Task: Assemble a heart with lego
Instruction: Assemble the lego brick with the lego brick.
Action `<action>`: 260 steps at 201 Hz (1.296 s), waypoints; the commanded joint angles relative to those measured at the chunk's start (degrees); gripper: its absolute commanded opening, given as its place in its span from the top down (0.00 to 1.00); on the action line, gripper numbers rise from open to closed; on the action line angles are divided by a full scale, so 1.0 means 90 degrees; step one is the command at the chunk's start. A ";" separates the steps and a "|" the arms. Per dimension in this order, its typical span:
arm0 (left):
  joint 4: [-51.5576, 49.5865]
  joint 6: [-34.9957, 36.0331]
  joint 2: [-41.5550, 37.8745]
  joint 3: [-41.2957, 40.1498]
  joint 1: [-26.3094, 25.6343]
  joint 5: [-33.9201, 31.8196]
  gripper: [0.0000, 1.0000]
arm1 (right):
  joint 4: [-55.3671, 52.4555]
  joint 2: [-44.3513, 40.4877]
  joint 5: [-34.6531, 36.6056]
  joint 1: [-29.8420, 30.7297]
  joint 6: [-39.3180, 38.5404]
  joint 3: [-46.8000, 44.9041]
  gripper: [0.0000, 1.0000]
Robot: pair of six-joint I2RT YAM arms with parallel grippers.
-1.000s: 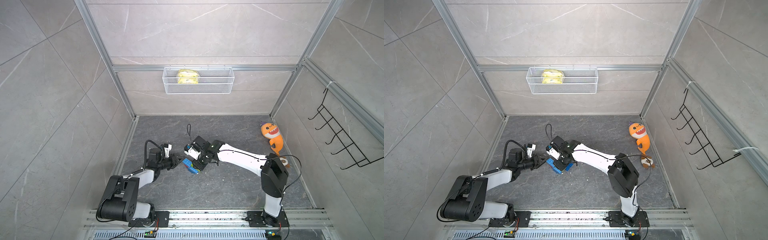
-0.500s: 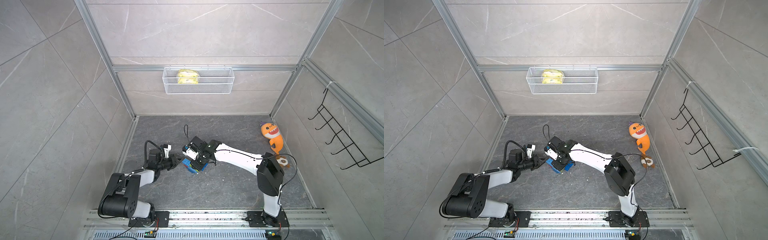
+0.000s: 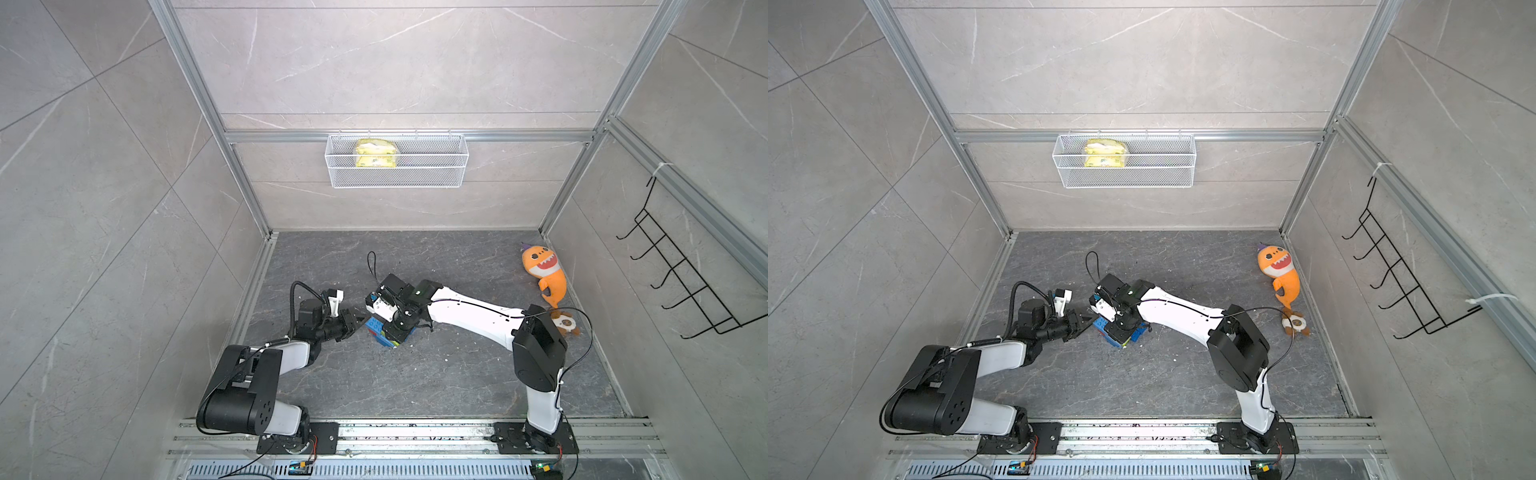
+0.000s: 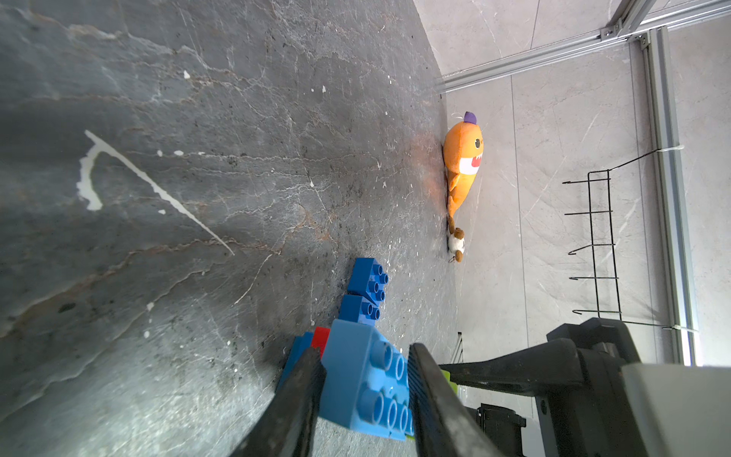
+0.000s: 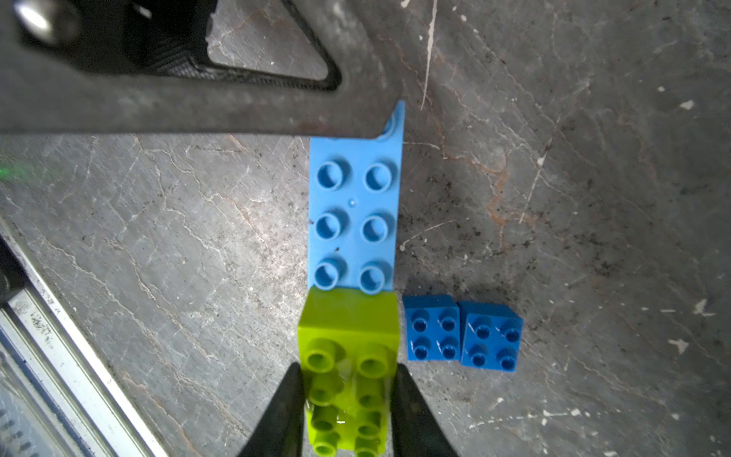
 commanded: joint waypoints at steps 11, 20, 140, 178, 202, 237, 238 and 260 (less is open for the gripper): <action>0.0127 -0.0070 0.0016 -0.0047 -0.0112 0.0149 0.60 | -0.0504 0.0223 0.0004 -0.0019 -0.0227 0.0202 0.73; 0.0131 -0.0075 0.0003 -0.0047 -0.0114 0.0133 0.60 | -0.0564 0.0250 -0.0016 -0.0014 -0.0250 0.0235 0.73; 0.0133 -0.0073 0.0045 -0.0027 -0.0173 0.0098 0.59 | -0.0778 0.0235 -0.0134 -0.0048 -0.0363 0.0192 0.74; 0.0130 -0.0080 0.0055 -0.0018 -0.0177 0.0091 0.59 | -0.0892 0.0270 -0.0114 -0.0040 -0.0423 0.0286 0.74; 0.0128 -0.0080 0.0036 -0.0018 -0.0183 0.0082 0.59 | -0.0928 0.0257 -0.0059 -0.0068 -0.0399 0.0319 0.74; 0.0133 -0.0090 0.0035 0.0012 -0.0202 0.0081 0.59 | -0.1217 0.0756 0.0003 -0.0114 -0.0404 0.0758 0.74; 0.0133 -0.0090 0.0035 0.0012 -0.0202 0.0081 0.59 | -0.1231 0.0769 0.0003 -0.0110 -0.0401 0.0775 0.74; 0.0133 -0.0100 0.0000 -0.0016 -0.0211 0.0069 0.59 | -0.1424 0.1001 0.0056 -0.0116 -0.0382 0.1002 0.74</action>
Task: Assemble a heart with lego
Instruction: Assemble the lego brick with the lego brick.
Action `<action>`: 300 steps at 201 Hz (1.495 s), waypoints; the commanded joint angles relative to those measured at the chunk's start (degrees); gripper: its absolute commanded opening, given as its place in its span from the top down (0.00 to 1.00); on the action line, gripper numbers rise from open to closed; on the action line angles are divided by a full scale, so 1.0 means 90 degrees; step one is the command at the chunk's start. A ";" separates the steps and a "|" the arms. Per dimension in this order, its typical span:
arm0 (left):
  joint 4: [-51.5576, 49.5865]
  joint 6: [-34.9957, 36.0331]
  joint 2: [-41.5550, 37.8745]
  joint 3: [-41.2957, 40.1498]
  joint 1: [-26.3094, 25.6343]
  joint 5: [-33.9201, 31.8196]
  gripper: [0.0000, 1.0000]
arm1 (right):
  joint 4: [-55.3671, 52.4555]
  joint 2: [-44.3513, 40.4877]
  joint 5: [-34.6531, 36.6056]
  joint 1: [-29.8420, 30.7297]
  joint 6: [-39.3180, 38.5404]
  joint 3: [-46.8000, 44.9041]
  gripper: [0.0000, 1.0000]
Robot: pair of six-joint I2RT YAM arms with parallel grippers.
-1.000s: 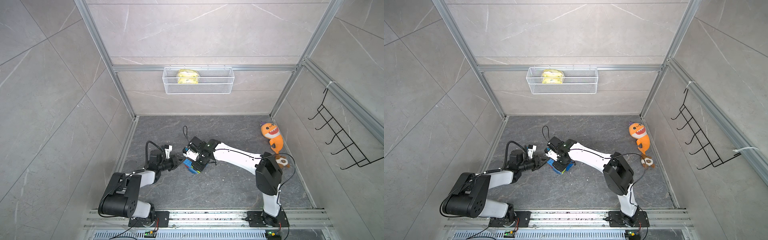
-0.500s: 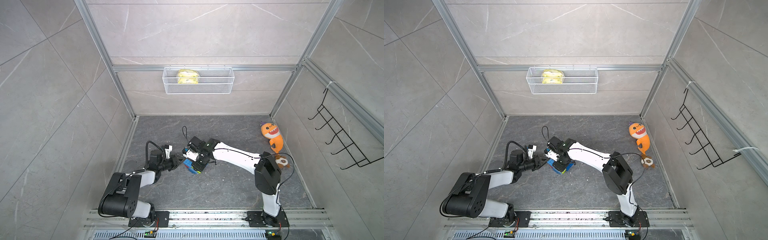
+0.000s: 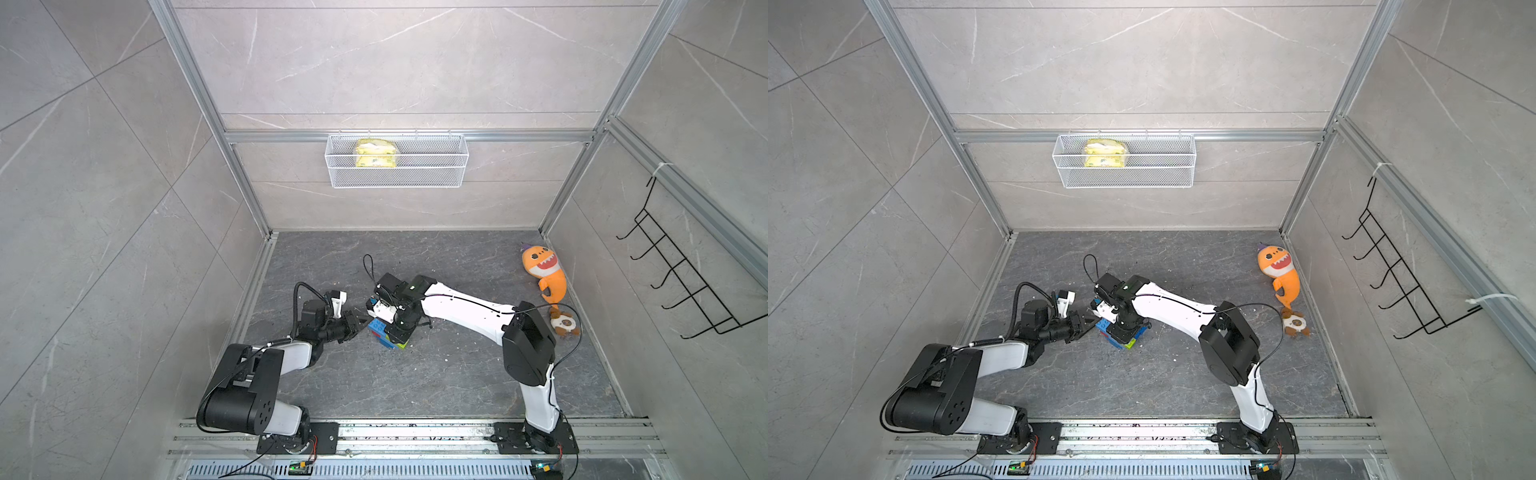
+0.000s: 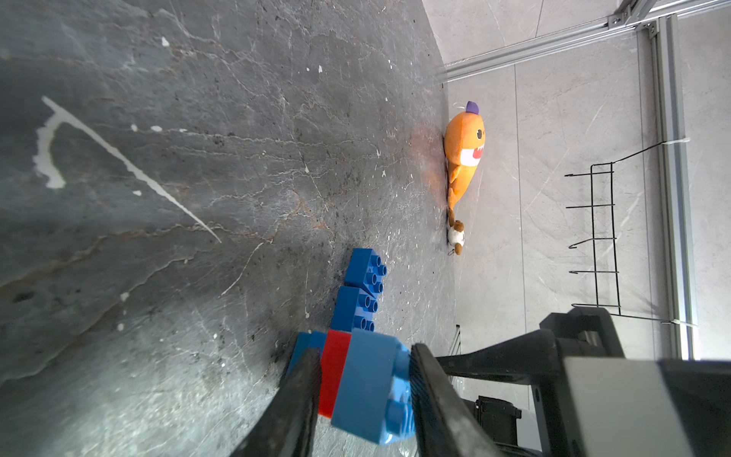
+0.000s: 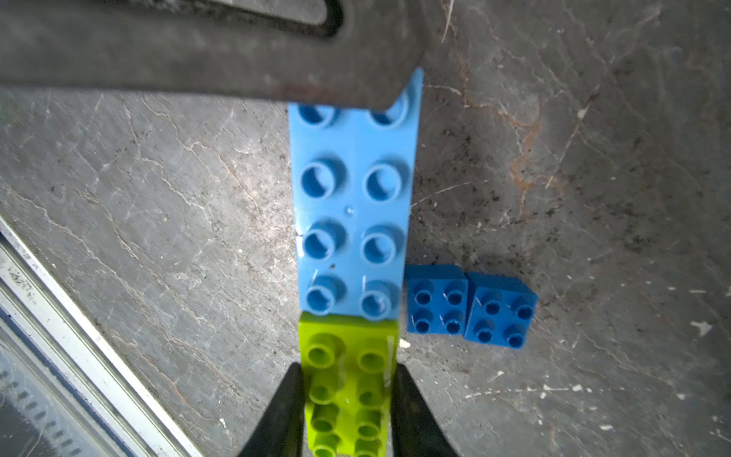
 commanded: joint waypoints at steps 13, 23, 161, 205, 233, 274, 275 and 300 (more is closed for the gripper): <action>0.0136 -0.0020 -0.0038 -0.0019 -0.0040 0.0110 0.59 | -0.0333 0.0467 0.0166 -0.0043 -0.0043 0.0263 0.74; 0.0137 -0.0010 -0.0033 -0.0037 -0.0042 0.0105 0.59 | -0.0371 0.0495 0.0163 -0.0058 -0.0050 0.0300 0.74; 0.0973 -0.0254 0.0310 -0.0514 -0.0220 -0.0056 0.69 | -0.2687 0.2346 0.0401 -0.0080 0.0182 0.3210 0.73; 0.0994 -0.0134 0.0371 -0.0802 -0.0220 -0.0174 0.71 | -0.2757 0.2490 0.0417 -0.0004 0.0198 0.3384 0.73; 0.0919 -0.0003 0.0406 -0.0942 -0.0220 -0.0245 0.72 | -0.2793 0.2543 0.0410 0.0001 0.0199 0.3536 0.73; 0.0873 0.0098 0.0435 -0.1091 -0.0218 -0.0331 0.72 | -0.2835 0.2617 0.0420 0.0050 0.0189 0.3644 0.73; 0.0871 0.0103 0.0438 -0.1096 -0.0214 -0.0337 0.72 | -0.2835 0.2617 0.0420 0.0049 0.0193 0.3642 0.73; 0.0826 0.0114 0.0420 -0.1092 -0.0213 -0.0325 0.71 | -0.2755 0.2482 0.0411 0.0050 0.0222 0.3603 0.72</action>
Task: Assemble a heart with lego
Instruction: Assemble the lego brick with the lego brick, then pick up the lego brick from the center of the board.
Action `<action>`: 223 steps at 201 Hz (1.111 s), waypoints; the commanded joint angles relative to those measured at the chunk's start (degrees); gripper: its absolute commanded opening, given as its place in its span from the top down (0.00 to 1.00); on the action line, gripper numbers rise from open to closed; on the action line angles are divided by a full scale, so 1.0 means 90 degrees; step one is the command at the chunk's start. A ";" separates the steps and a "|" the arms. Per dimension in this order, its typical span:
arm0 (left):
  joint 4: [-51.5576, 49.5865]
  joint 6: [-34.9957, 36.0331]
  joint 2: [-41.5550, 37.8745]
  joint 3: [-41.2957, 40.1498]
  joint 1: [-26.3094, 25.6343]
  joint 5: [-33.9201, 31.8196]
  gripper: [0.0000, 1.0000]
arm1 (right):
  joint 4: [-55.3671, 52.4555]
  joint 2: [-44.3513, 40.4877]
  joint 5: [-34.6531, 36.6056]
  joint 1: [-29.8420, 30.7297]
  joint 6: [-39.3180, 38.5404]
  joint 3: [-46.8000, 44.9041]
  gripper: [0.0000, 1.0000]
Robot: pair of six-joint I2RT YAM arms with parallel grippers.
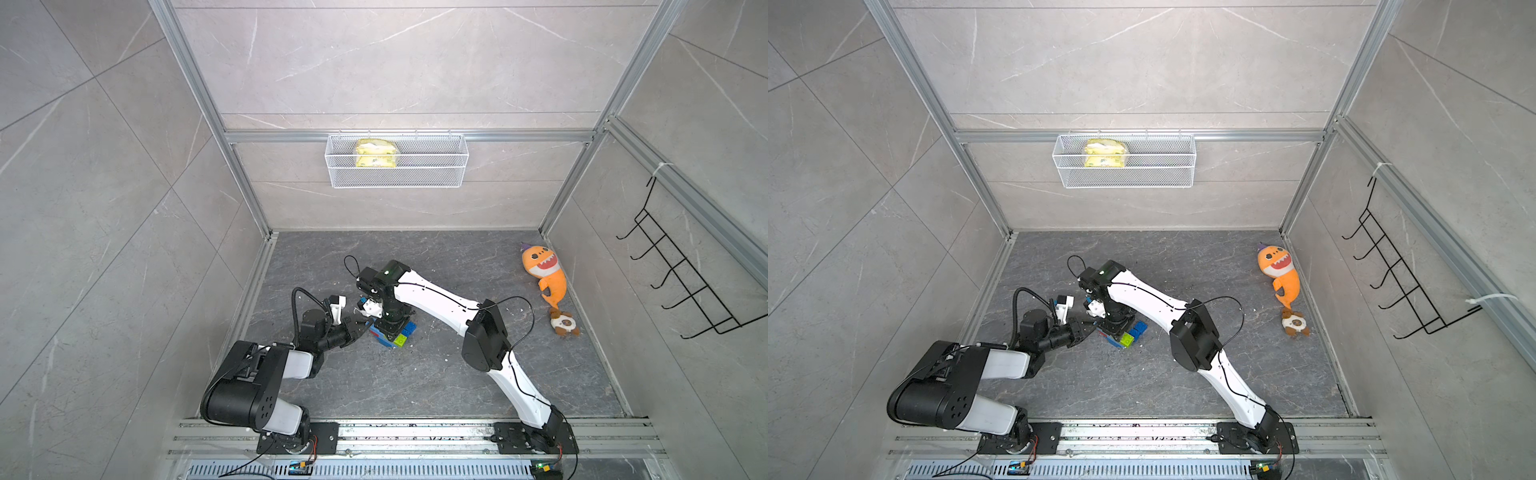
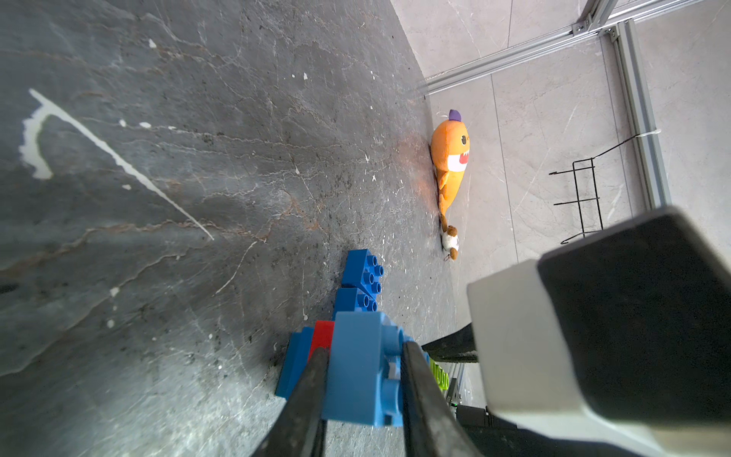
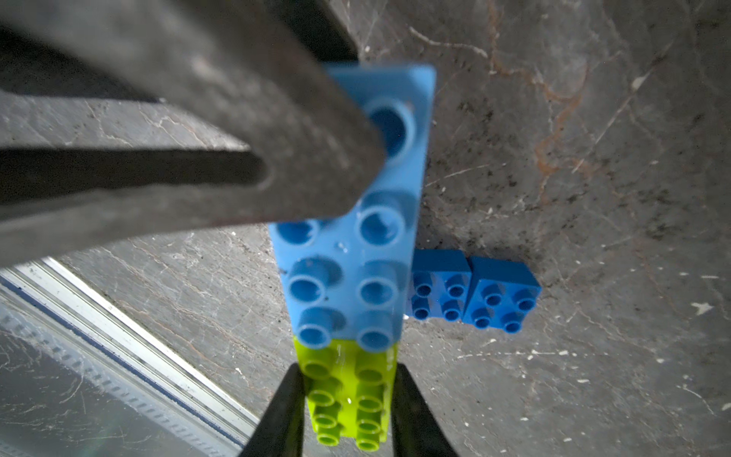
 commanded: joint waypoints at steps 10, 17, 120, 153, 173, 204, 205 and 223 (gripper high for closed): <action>-0.0997 0.0371 0.0140 -0.0284 -0.0065 -0.0080 0.71 | 0.0399 0.0147 0.0206 -0.0011 0.0217 -0.0089 0.71; -0.1073 0.0388 0.0076 -0.0271 -0.0062 -0.0079 0.71 | 0.0431 0.0030 0.0192 -0.0010 0.0219 -0.0103 0.70; -0.2739 0.0963 -0.0827 0.0304 -0.0054 -0.0301 0.68 | 0.1912 -0.2325 -0.0002 -0.0369 0.0522 -0.2130 0.46; -0.2472 0.0889 -0.0639 0.0244 -0.0047 -0.0274 0.68 | 0.2710 -0.2567 -0.0031 -0.0951 0.0636 -0.3308 0.46; -0.2512 0.0926 -0.0617 0.0290 -0.0050 -0.0245 0.69 | 0.3120 -0.2420 0.0099 -0.1059 0.0669 -0.3699 0.45; -0.2741 0.0984 -0.0782 0.0332 -0.0045 -0.0298 0.69 | 0.3479 -0.2132 0.0212 -0.1102 0.0705 -0.3821 0.45; -0.2751 0.0985 -0.0788 0.0327 -0.0045 -0.0301 0.69 | 0.3485 -0.2119 0.0211 -0.1104 0.0702 -0.3815 0.45; -0.2851 0.1000 -0.0931 0.0312 -0.0045 -0.0352 0.69 | 0.3581 -0.1933 0.0211 -0.1118 0.0711 -0.3770 0.45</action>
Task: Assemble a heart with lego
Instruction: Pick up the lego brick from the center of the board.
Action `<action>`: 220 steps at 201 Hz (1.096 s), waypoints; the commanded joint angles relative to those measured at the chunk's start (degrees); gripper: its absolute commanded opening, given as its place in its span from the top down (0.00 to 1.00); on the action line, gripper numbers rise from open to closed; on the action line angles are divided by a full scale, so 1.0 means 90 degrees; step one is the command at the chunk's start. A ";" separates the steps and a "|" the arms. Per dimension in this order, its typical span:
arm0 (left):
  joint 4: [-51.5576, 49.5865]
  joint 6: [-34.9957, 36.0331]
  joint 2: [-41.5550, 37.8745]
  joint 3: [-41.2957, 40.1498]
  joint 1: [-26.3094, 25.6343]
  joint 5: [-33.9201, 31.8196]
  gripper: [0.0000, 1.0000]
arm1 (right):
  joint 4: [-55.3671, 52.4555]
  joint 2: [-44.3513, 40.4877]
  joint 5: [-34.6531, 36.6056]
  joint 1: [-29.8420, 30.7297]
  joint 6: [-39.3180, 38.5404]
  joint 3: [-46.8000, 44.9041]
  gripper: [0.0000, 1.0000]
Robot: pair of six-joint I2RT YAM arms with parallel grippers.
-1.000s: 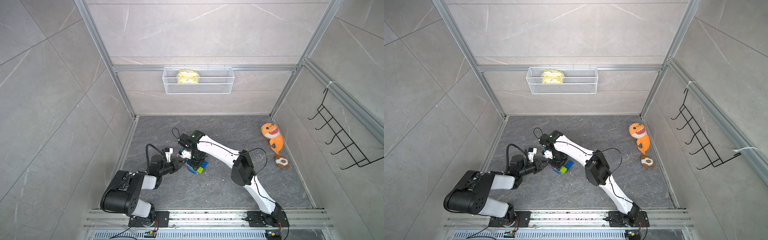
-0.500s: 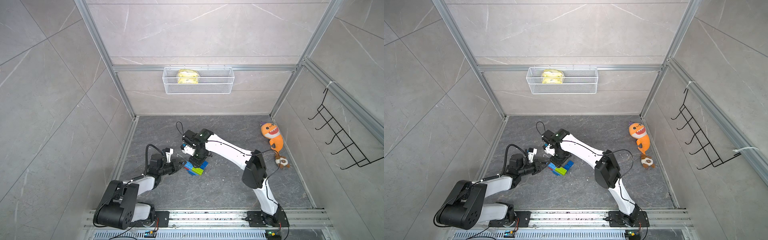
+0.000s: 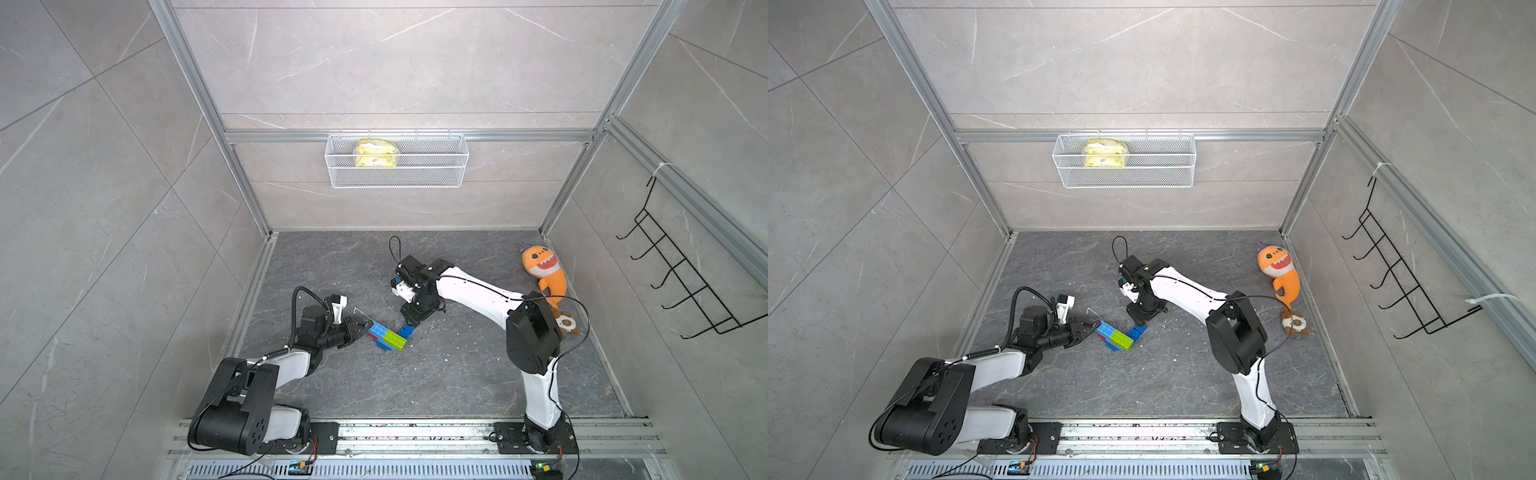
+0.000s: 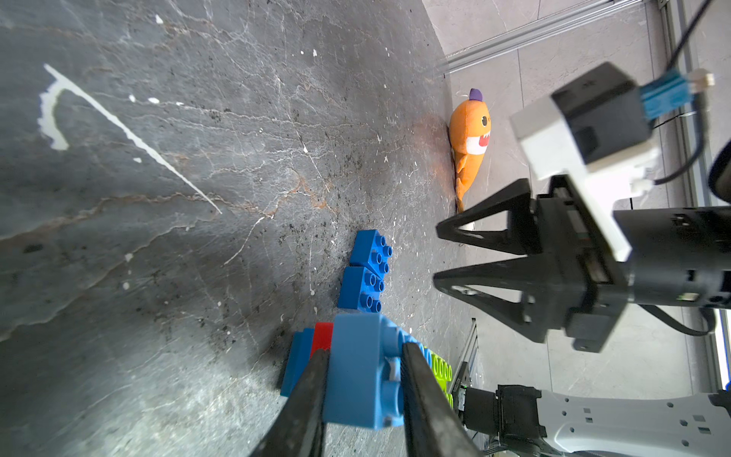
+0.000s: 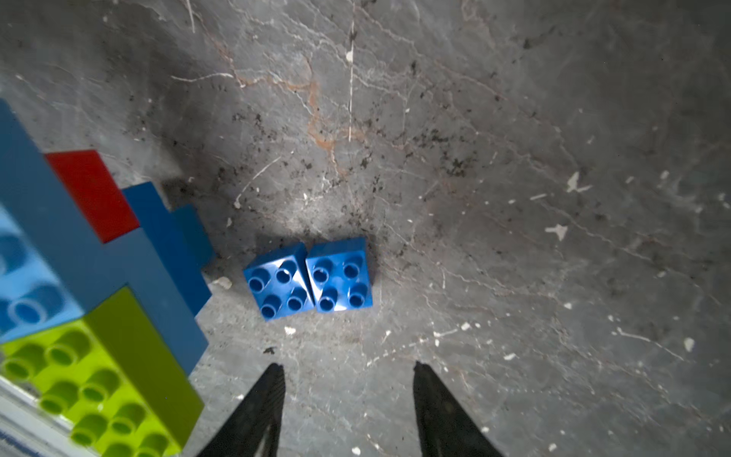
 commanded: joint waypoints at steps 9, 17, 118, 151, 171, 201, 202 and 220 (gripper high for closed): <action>-0.0916 0.0390 -0.0153 -0.0073 -0.0028 -0.0257 0.69 | 0.0434 0.0329 0.0086 0.0024 0.0130 0.0079 0.46; -0.0958 0.0385 -0.0201 -0.0073 -0.0028 -0.0267 0.68 | 0.0425 0.0429 0.0115 0.0024 0.0119 0.0129 0.46; -0.1019 0.0394 -0.0276 -0.0064 -0.0028 -0.0287 0.68 | 0.0653 0.0371 0.0413 -0.0475 0.0157 -0.0669 0.52; -0.0945 0.0366 -0.0238 -0.0064 -0.0028 -0.0286 0.68 | 0.0788 0.0274 -0.0021 -0.0487 0.0100 -0.0737 0.51; -0.0904 0.0331 -0.0217 -0.0054 -0.0028 -0.0249 0.68 | 0.0801 0.0344 -0.0035 -0.0487 0.0100 -0.0628 0.51; -0.0949 0.0325 -0.0280 -0.0073 -0.0028 -0.0248 0.68 | 0.0778 0.0434 -0.0040 -0.0484 0.0091 -0.0489 0.51; -0.0951 0.0329 -0.0283 -0.0073 -0.0028 -0.0253 0.68 | 0.0777 0.0439 -0.0038 -0.0485 0.0091 -0.0489 0.51; -0.0971 0.0325 -0.0312 -0.0083 -0.0028 -0.0261 0.68 | 0.0728 0.0434 0.0035 -0.0488 0.0091 -0.0460 0.53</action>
